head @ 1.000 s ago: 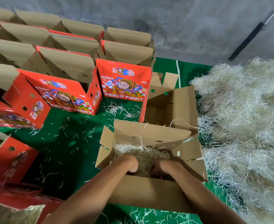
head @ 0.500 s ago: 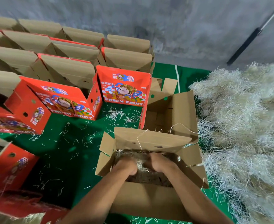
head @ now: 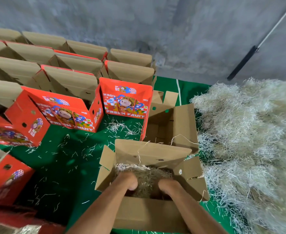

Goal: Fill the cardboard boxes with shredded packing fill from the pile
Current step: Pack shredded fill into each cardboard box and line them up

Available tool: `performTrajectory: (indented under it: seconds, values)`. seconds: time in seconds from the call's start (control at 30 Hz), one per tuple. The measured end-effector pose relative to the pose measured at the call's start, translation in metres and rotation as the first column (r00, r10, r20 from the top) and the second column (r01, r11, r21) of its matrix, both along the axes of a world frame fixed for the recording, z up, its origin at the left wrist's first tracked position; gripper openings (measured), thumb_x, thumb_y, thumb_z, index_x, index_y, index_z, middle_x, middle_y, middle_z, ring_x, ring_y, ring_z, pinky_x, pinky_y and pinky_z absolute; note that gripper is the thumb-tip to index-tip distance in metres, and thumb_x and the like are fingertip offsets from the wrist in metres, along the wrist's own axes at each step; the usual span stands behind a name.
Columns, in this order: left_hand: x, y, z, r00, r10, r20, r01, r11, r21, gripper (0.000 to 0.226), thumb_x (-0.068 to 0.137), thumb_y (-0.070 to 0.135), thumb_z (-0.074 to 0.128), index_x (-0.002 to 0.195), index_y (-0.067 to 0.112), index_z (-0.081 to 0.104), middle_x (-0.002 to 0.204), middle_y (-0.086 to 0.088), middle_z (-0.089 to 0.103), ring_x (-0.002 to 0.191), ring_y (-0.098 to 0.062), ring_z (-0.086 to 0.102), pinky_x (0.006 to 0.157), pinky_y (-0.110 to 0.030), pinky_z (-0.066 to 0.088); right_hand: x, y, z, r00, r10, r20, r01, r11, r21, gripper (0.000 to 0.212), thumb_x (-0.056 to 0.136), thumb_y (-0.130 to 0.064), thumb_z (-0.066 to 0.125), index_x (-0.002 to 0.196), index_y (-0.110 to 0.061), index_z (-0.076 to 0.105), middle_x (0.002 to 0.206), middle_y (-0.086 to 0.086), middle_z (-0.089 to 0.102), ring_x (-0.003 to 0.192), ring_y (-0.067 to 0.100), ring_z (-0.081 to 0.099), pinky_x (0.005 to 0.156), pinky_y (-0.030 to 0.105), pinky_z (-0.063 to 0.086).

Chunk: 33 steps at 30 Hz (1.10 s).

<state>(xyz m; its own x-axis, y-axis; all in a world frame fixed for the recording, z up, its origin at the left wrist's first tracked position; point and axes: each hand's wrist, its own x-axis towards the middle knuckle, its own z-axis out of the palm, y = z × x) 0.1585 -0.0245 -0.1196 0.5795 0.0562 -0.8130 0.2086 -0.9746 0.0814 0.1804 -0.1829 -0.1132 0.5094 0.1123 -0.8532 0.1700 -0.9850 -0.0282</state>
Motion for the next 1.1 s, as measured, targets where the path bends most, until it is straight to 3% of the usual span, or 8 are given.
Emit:
performTrajectory:
  seconds: [0.1, 0.23, 0.37, 0.47, 0.63, 0.8, 0.93, 1.1]
  values:
    - [-0.014, -0.002, -0.007, 0.991, 0.109, -0.077, -0.106, 0.994, 0.041, 0.045, 0.1, 0.01, 0.048, 0.143, -0.001, 0.046, 0.151, -0.016, 0.045, 0.131, -0.027, 0.051, 0.106, -0.034, 0.042, -0.013, -0.001, 0.006, 0.981, -0.039, -0.189, 0.062, 0.991, 0.116, 0.03, 0.101, -0.027, 0.05, 0.127, -0.016, 0.062, 0.145, 0.015, 0.052, 0.114, 0.03, 0.061, 0.088, 0.034, 0.05]
    - [-0.014, -0.017, 0.007, 0.989, 0.138, 0.044, -0.137, 0.99, -0.026, 0.048, 0.097, 0.005, 0.049, 0.145, -0.001, 0.044, 0.151, -0.021, 0.043, 0.133, -0.033, 0.05, 0.105, -0.037, 0.044, -0.009, 0.004, -0.005, 0.998, -0.065, 0.006, 0.064, 0.996, 0.06, 0.047, 0.108, -0.02, 0.037, 0.152, -0.006, 0.037, 0.157, 0.014, 0.039, 0.138, 0.029, 0.045, 0.112, 0.033, 0.035]
    - [-0.014, -0.03, 0.007, 0.981, 0.116, 0.155, -0.108, 0.992, -0.061, 0.048, 0.099, 0.006, 0.043, 0.147, 0.005, 0.043, 0.154, -0.018, 0.039, 0.135, -0.03, 0.048, 0.106, -0.038, 0.042, -0.014, 0.013, -0.003, 0.994, 0.074, 0.075, -0.081, 0.992, 0.094, 0.053, 0.105, -0.024, 0.045, 0.156, -0.018, 0.032, 0.162, 0.009, 0.028, 0.146, 0.032, 0.032, 0.119, 0.046, 0.029]
    - [-0.022, -0.02, 0.001, 0.988, 0.143, 0.059, -0.142, 0.99, -0.014, 0.049, 0.101, 0.01, 0.04, 0.151, 0.008, 0.038, 0.158, -0.016, 0.033, 0.135, -0.029, 0.047, 0.099, -0.029, 0.044, -0.018, 0.008, 0.009, 0.998, 0.061, 0.015, -0.063, 0.99, 0.128, 0.042, 0.102, -0.028, 0.048, 0.141, -0.014, 0.053, 0.148, 0.013, 0.05, 0.133, 0.03, 0.05, 0.111, 0.041, 0.039]
    - [-0.022, -0.013, 0.003, 0.984, 0.14, 0.109, -0.134, 0.989, -0.058, 0.04, 0.093, 0.015, 0.046, 0.13, 0.004, 0.057, 0.129, -0.018, 0.059, 0.118, -0.032, 0.059, 0.086, -0.034, 0.049, -0.01, -0.007, 0.016, 0.929, -0.107, 0.355, 0.072, 0.991, 0.11, 0.033, 0.093, -0.008, 0.052, 0.125, -0.009, 0.062, 0.125, 0.014, 0.066, 0.115, 0.029, 0.064, 0.09, 0.034, 0.051]
    - [-0.025, 0.0, 0.018, 0.979, 0.177, 0.104, -0.174, 0.984, -0.037, 0.067, 0.098, 0.024, 0.038, 0.159, 0.014, 0.011, 0.165, -0.018, 0.007, 0.149, -0.037, 0.022, 0.119, -0.045, 0.027, -0.017, -0.007, 0.019, 0.964, -0.108, 0.242, 0.079, 0.989, 0.127, 0.035, 0.095, -0.006, 0.049, 0.129, -0.005, 0.06, 0.131, 0.017, 0.063, 0.119, 0.029, 0.061, 0.098, 0.032, 0.047]
    - [-0.021, 0.008, 0.035, 0.95, 0.245, 0.193, -0.225, 0.967, -0.12, 0.056, 0.098, 0.029, 0.045, 0.151, 0.013, 0.037, 0.154, -0.012, 0.04, 0.138, -0.029, 0.044, 0.11, -0.036, 0.037, -0.014, -0.013, 0.045, 0.92, -0.251, 0.302, 0.155, 0.939, 0.308, 0.043, 0.09, -0.016, 0.054, 0.133, -0.01, 0.055, 0.131, 0.014, 0.062, 0.121, 0.028, 0.059, 0.1, 0.031, 0.046]
    - [-0.034, 0.002, 0.068, 0.908, 0.235, 0.347, -0.189, 0.969, -0.16, 0.041, 0.094, 0.025, 0.054, 0.134, 0.016, 0.055, 0.133, -0.007, 0.06, 0.115, -0.026, 0.06, 0.097, -0.036, 0.048, -0.027, -0.026, 0.084, 0.828, -0.313, 0.466, 0.057, 0.873, 0.484, 0.02, 0.094, -0.027, 0.059, 0.111, -0.017, 0.065, 0.102, 0.005, 0.073, 0.086, 0.02, 0.07, 0.082, 0.038, 0.058]
